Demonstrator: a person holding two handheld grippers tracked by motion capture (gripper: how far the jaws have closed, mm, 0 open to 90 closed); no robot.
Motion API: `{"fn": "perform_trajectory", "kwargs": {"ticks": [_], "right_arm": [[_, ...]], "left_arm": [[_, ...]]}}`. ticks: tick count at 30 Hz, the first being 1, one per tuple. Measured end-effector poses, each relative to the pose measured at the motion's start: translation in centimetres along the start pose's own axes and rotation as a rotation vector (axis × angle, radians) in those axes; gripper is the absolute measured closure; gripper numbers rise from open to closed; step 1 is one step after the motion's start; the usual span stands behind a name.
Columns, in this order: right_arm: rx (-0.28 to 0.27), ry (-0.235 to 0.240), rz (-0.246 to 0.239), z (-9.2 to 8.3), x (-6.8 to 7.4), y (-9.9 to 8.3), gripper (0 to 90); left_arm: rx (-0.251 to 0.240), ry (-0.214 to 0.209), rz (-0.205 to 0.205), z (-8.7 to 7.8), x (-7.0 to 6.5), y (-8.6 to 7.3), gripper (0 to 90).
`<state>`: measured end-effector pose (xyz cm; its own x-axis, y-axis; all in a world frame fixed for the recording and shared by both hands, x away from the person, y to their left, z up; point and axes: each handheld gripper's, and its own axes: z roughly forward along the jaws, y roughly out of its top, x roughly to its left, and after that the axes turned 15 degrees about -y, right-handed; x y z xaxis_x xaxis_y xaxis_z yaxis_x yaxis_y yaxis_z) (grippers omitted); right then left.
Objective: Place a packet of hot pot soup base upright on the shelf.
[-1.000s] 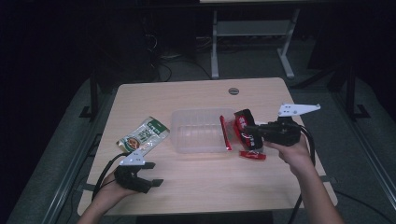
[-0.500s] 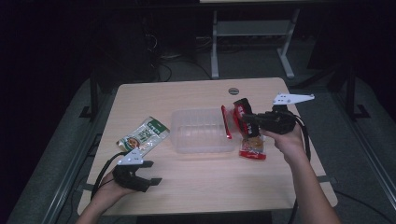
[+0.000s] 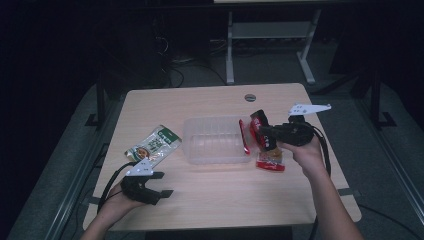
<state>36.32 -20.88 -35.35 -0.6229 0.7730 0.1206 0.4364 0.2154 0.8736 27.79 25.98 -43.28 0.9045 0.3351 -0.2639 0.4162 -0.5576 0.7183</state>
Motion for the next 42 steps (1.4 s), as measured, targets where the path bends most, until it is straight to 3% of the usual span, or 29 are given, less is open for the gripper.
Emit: {"fn": "perform_trajectory", "kwargs": {"ticks": [18,28,37,42], "right_arm": [[0.027,-0.021,0.021,1.7,0.2,-0.7,89.6],[0.052,-0.038,0.014,2.8,0.3,-1.2,88.9],[0.071,-0.062,-0.01,3.3,0.6,-1.4,84.3],[0.072,-0.065,0.005,3.1,0.4,-1.4,74.4]], "left_arm": [[0.017,-0.012,-0.01,0.3,0.0,-0.1,25.7],[0.041,-0.023,0.005,0.7,0.1,-0.1,25.7],[0.045,-0.026,0.006,0.7,0.0,-0.1,25.7],[0.045,-0.027,0.006,0.8,0.0,-0.1,25.7]]}}
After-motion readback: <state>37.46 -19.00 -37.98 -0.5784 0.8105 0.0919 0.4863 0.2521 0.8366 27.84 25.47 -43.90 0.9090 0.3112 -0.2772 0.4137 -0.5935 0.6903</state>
